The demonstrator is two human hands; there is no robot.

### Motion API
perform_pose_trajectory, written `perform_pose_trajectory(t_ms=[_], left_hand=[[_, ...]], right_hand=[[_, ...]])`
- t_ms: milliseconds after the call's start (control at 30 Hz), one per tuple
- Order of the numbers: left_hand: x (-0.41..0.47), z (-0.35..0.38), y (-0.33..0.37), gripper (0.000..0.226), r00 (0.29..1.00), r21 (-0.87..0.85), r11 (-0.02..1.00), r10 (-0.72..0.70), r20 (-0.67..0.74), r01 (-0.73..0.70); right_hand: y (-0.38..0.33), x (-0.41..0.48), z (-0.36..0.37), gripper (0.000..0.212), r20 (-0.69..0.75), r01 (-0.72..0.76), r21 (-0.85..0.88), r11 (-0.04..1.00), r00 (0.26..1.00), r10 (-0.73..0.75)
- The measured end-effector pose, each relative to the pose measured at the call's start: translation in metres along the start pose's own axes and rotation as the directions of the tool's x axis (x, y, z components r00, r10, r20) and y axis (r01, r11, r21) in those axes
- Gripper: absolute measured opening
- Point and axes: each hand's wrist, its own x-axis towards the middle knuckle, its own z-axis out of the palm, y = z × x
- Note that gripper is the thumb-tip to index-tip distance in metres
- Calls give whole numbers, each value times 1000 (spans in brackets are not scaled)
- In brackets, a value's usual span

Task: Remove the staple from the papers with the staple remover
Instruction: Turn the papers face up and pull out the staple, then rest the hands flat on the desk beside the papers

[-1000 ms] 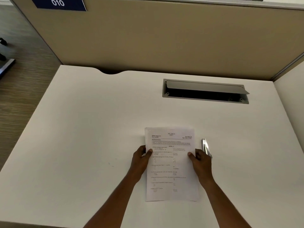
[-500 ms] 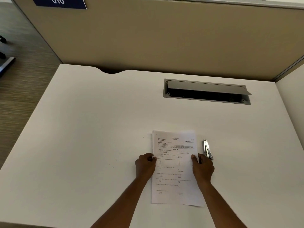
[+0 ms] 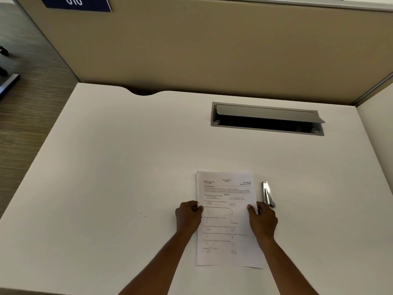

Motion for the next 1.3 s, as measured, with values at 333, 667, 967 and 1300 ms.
perform_pose_trajectory(t_ms=[333, 667, 967, 1300], left_hand=[[-4, 6, 6, 9, 994, 100, 991, 96, -45, -91], [-8, -5, -1, 46, 981, 173, 970, 185, -63, -171], [4, -92, -55, 54, 865, 371, 886, 398, -304, -277], [49, -181, -118, 66, 905, 568, 784, 399, -151, -251]], right_hand=[[10, -1, 3, 19, -54, 83, -93, 992, 995, -88], [-22, -20, 10, 60, 35, 388, -404, 829, 912, -409], [-64, -34, 74, 76, 386, 710, -415, 568, 703, -597], [-58, -64, 134, 65, 520, 690, -484, 537, 721, -458]])
